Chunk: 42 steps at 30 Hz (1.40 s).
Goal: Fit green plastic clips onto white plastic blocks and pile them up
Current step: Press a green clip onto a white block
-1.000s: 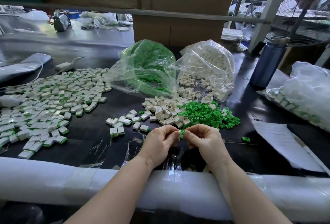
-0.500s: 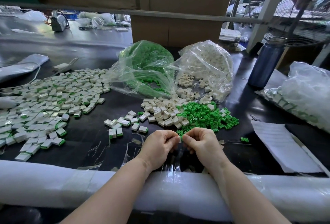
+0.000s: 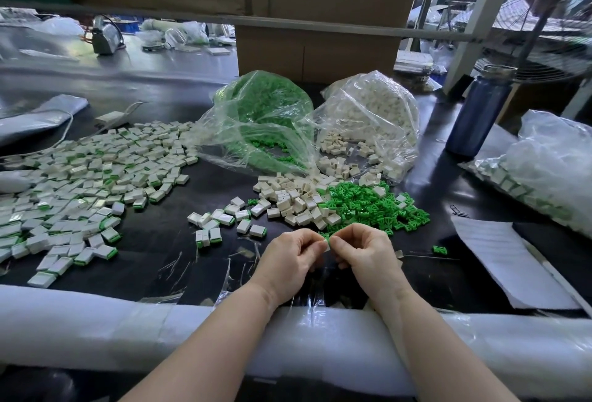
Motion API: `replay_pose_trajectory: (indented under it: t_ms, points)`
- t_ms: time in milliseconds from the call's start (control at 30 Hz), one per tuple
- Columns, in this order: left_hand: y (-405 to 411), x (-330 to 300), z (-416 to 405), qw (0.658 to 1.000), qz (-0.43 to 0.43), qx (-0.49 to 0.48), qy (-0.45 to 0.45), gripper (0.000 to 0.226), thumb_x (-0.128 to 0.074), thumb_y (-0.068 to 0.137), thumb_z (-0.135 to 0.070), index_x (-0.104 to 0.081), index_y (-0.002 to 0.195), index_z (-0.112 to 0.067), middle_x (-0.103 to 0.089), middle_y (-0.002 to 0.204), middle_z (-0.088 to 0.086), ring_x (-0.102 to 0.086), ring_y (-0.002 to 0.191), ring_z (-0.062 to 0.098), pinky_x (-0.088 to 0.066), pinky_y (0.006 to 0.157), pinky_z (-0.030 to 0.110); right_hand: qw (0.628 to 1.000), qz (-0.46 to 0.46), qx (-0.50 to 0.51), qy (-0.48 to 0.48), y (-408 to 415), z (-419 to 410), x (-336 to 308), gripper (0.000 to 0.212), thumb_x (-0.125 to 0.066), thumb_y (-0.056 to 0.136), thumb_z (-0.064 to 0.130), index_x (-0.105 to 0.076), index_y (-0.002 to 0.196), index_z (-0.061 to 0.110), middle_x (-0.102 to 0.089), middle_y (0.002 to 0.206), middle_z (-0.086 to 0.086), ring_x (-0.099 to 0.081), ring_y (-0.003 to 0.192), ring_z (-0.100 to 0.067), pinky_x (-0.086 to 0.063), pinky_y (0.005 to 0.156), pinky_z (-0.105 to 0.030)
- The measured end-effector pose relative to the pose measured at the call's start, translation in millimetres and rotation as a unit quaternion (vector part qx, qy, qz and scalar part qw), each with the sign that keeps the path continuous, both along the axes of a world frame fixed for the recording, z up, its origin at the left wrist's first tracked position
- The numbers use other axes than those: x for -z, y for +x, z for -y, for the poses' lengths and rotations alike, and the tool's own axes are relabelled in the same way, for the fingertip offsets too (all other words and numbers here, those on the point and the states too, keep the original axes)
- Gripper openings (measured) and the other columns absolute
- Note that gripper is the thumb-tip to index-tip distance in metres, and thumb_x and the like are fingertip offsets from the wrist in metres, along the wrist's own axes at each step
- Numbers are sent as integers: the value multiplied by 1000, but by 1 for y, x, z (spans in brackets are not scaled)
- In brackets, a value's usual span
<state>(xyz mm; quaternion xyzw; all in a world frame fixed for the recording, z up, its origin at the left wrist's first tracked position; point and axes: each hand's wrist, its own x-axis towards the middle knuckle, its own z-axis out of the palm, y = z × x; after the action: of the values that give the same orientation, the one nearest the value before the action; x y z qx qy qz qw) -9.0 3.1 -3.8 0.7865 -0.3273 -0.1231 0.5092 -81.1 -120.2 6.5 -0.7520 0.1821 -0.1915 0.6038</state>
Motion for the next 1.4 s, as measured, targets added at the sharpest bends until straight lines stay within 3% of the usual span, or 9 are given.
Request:
replay_pose_trajectory:
  t_ms: [167,300,400,533,667,833,1000,1200,1400]
  points:
    - [2,2,0,999,-23,-5,-23,24,-73,79,-14,-56,88,-29,-65,79,4,-57,68,13,-50,71,26,999,29,-4,39,0,1,-2,12,-65,81,-3,-65,77,9,-65,58,-2,-59,51,-7,-48,48,-17]
    - [3,3,0,999,17,-24,-15,4,-64,87,-23,-64,89,-26,-65,83,-9,-60,79,6,-48,78,17,997,37,-8,65,-2,3,0,14,-66,81,-2,-68,78,12,-68,60,2,-59,52,-5,-50,51,-16]
    - [4,4,0,999,22,-23,-13,12,-62,88,-25,-69,96,-19,-63,82,-15,-58,75,-2,-45,73,10,997,36,-11,63,-2,5,1,17,-66,81,-2,-69,74,13,-67,58,3,-57,50,-5,-50,51,-17]
    - [3,0,-1,999,-31,5,-36,9,-63,88,-20,-69,89,-26,-68,79,-13,-60,70,-5,-47,74,14,999,27,0,22,0,3,2,13,-67,82,3,-67,71,10,-63,60,-2,-54,51,-6,-49,50,-18]
    - [2,-1,-2,999,-30,2,-17,9,-63,88,-20,-69,87,-27,-66,73,-15,-58,68,-5,-46,72,13,1000,4,-7,-10,-1,2,1,14,-66,84,7,-65,70,11,-61,58,0,-51,50,-8,-47,50,-21]
    - [0,-2,-2,1000,11,-4,23,14,-62,88,-18,-71,98,-12,-65,82,-5,-60,79,10,-49,80,25,999,-13,-23,-22,-3,1,0,19,-66,83,5,-63,66,13,-57,54,0,-48,45,-2,-43,47,-17]
    - [-2,-3,-2,995,82,12,54,16,-58,91,-18,-72,95,-10,-51,73,-10,-52,72,10,-41,69,20,997,-25,-31,-61,-1,1,1,24,-66,82,4,-63,62,16,-56,51,4,-47,45,-3,-42,48,-17]
    - [-3,-5,-1,1000,-7,-22,-13,14,-63,87,-18,-72,98,-13,-71,88,-1,-66,85,15,-52,84,31,999,26,-28,23,-2,0,-1,18,-65,84,2,-65,67,9,-62,50,4,-54,47,-2,-45,47,-15]
    - [-4,-7,-1,998,-54,-23,-36,10,-66,84,-16,-72,88,-23,-72,79,0,-68,79,18,-55,81,37,997,46,-38,45,-3,-1,-3,12,-70,78,3,-65,68,6,-63,54,-2,-56,48,-7,-45,46,-16]
